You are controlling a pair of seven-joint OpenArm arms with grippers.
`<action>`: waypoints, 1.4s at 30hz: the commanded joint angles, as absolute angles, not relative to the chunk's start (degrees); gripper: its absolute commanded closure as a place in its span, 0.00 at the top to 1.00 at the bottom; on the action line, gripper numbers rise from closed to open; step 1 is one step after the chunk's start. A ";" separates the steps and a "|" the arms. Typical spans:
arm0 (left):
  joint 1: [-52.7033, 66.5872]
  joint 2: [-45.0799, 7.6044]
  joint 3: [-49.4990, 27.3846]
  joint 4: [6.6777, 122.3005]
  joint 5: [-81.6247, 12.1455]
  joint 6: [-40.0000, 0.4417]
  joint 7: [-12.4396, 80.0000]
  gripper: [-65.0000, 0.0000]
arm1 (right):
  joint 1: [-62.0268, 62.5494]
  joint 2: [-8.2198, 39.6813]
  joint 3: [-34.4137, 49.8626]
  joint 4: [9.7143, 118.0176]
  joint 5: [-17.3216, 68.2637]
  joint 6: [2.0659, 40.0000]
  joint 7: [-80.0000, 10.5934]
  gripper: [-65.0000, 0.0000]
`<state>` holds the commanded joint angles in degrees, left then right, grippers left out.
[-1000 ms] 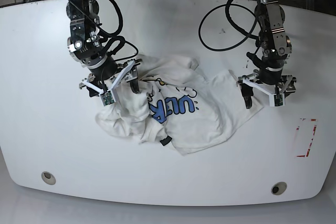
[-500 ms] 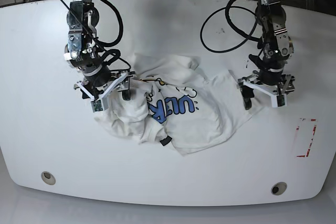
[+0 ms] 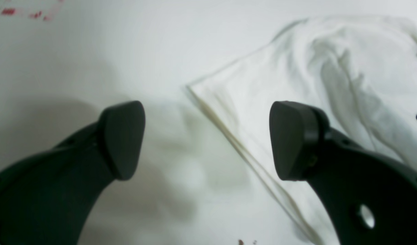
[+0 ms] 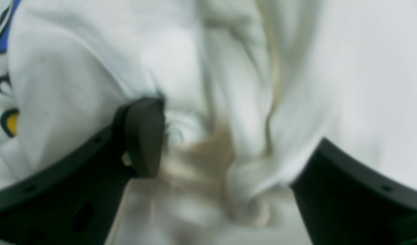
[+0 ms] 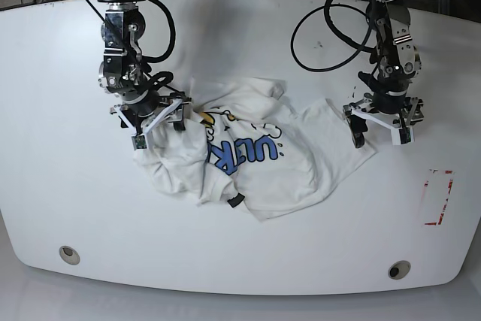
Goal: Fold the T-shirt properly
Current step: 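Grasp the shirt with both grippers and spread it apart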
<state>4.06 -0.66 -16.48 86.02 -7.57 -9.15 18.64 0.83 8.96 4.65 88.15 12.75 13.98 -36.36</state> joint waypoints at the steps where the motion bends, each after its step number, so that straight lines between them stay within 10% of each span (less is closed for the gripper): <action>1: 4.10 -0.67 -16.46 85.50 -7.13 -9.14 18.48 0.81 | 0.90 9.03 4.46 88.63 12.75 13.97 -36.46 0.62; 30: -4.08 -0.89 -15.43 77.30 -7.26 -9.78 18.68 0.82 | -12.23 8.68 4.34 101.37 13.50 14.48 -38.51 0.64; 42: -5.25 -0.92 -15.26 73.19 -7.24 -10.06 17.27 0.62 | -11.11 8.22 3.57 101.12 12.99 14.72 -39.20 0.31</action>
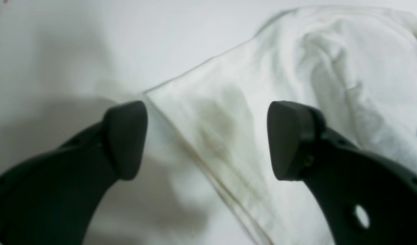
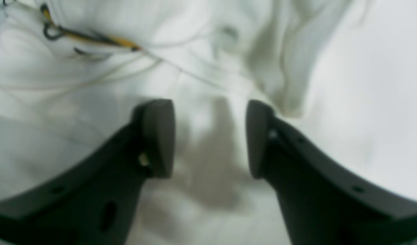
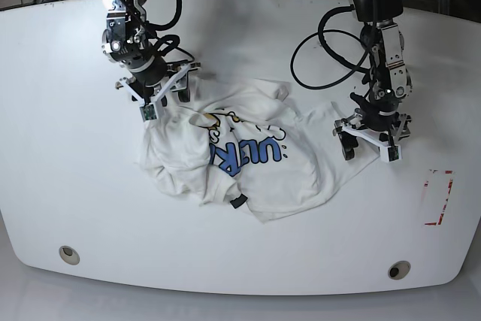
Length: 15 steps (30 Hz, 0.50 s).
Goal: Fold the T-shirt properly
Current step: 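Grasp the shirt with both grippers and spread it apart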
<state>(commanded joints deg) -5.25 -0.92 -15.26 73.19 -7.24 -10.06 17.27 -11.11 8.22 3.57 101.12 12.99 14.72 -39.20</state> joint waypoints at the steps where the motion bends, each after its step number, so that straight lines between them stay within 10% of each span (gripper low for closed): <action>1: -5.49 -0.92 -15.19 72.63 -7.26 -10.07 17.33 0.56 | -10.97 8.26 3.58 101.00 12.95 14.73 -39.24 0.28; 6: -7.85 -0.63 -15.35 67.57 -7.43 -10.10 17.54 0.35 | -7.59 8.71 3.65 99.58 13.04 14.59 -39.97 0.12; 15: -7.43 -2.59 -15.08 66.07 -7.25 -9.71 17.89 0.36 | -6.99 8.48 3.82 98.15 12.18 14.02 -41.80 0.14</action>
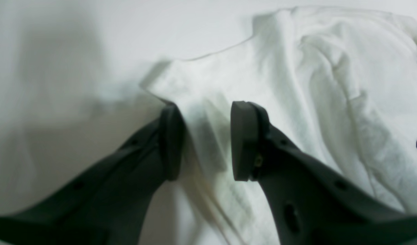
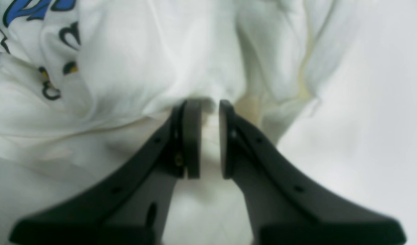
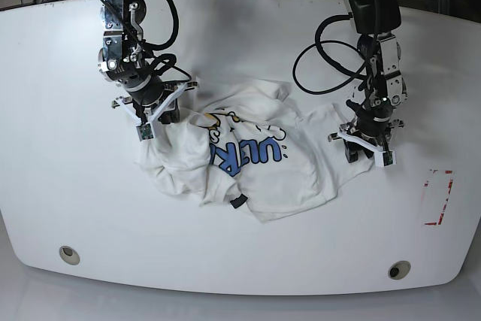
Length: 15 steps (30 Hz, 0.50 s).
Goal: Fold the T-shirt properly
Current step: 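Grasp the shirt with both grippers and spread it apart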
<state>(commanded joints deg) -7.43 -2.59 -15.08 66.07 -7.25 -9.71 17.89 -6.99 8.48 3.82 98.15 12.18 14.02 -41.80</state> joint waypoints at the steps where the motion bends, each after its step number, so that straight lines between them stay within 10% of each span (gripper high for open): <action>1: -7.43 -3.30 -14.99 66.33 -7.25 -9.71 18.24 0.36 | -6.90 8.48 3.82 98.15 12.18 14.02 -41.98 0.14; 15: -7.52 -5.14 -14.90 70.11 -7.69 -9.71 21.41 0.36 | -6.46 8.48 3.91 98.15 12.26 14.02 -42.51 0.14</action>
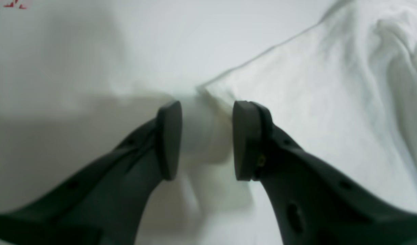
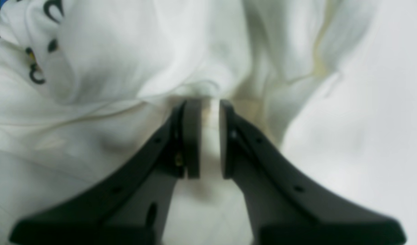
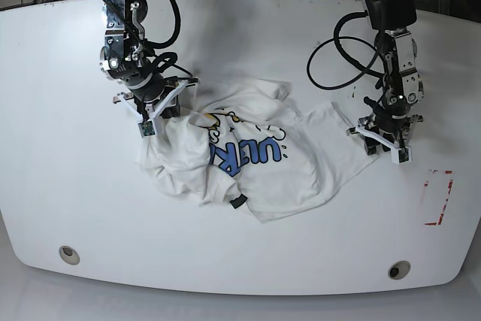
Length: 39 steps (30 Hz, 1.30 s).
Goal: Fold the T-shirt properly
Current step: 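Grasp the shirt with both grippers and spread it apart, then close both grippers on opposite shirt edges and pull them slightly apart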
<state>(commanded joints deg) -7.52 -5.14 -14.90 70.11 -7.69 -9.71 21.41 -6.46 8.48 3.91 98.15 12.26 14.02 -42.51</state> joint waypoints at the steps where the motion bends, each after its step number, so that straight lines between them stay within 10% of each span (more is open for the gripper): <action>1: -7.52 -5.14 -14.90 70.11 -7.69 -9.71 21.41 0.36 | -6.46 8.48 3.91 98.15 12.26 14.02 -42.51 0.14; 21: -8.75 -4.97 -14.81 69.85 -7.87 -9.89 28.18 0.37 | -6.46 8.48 3.91 99.74 12.18 14.02 -42.51 0.14; 29: -9.27 -4.97 -14.81 69.85 -13.23 -9.89 30.55 0.68 | -6.46 8.31 3.91 99.65 12.18 14.02 -42.51 0.14; 39: -9.36 -5.05 -14.64 69.76 -19.21 -9.89 32.31 0.69 | -6.37 8.22 3.82 99.56 12.18 14.02 -42.51 0.14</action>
